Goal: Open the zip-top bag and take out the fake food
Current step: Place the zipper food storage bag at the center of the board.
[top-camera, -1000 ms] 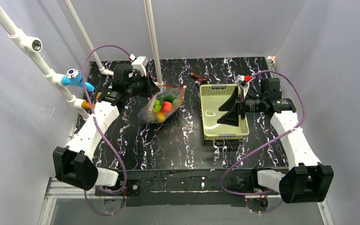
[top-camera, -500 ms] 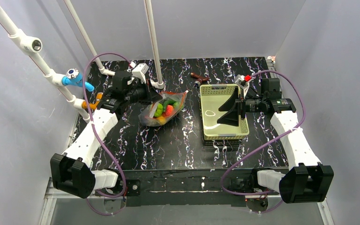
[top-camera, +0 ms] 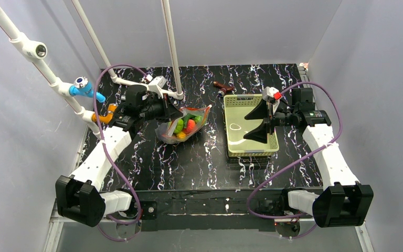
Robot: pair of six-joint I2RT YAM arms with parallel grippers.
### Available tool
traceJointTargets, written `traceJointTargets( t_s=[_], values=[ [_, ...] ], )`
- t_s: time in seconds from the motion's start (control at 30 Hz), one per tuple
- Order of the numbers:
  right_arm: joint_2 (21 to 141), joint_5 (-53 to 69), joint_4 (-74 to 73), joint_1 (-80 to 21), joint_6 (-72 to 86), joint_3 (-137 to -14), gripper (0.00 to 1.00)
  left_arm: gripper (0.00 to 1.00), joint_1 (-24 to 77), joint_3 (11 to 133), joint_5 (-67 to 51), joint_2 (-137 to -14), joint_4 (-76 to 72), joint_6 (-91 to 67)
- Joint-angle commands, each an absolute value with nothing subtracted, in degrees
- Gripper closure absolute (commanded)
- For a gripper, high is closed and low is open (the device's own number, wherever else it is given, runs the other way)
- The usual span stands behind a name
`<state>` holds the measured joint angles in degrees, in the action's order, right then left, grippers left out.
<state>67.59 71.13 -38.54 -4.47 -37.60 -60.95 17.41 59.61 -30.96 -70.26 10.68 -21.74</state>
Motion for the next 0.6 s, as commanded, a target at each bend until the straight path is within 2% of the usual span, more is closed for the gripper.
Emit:
traceJointTargets(
  t_s=[0.0, 0.57],
  values=[
    [67.9, 72.9, -38.4, -4.2, -40.0, -60.7, 0.00, 1.00, 17.1, 57.6, -33.6, -68.2, 9.7, -23.2],
    [69.1, 73.5, -39.3, -5.2, -40.0, -60.9, 0.00, 1.00, 17.2, 52.4, -37.8, -68.5, 4.0, -27.6]
  ],
)
